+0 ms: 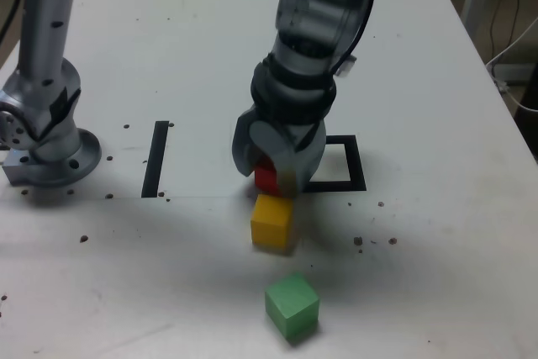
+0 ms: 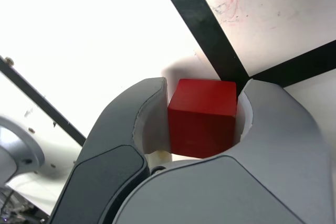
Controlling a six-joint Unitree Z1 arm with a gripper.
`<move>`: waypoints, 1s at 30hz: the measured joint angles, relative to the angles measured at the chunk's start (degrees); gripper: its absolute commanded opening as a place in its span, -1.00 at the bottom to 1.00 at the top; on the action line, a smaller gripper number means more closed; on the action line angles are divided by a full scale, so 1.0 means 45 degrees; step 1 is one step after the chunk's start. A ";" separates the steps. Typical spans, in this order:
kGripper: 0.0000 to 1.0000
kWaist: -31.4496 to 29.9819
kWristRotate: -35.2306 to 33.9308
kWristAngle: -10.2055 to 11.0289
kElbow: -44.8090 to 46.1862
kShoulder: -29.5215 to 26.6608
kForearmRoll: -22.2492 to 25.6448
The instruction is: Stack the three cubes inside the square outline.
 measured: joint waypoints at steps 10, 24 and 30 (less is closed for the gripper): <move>-0.52 0.0796 -0.1584 -0.0440 -0.2482 0.0084 0.2016; -0.52 0.1925 -0.2362 -0.1604 -0.2839 0.1268 0.1362; -0.52 0.2023 -0.2363 -0.1562 -0.2941 0.1400 0.1107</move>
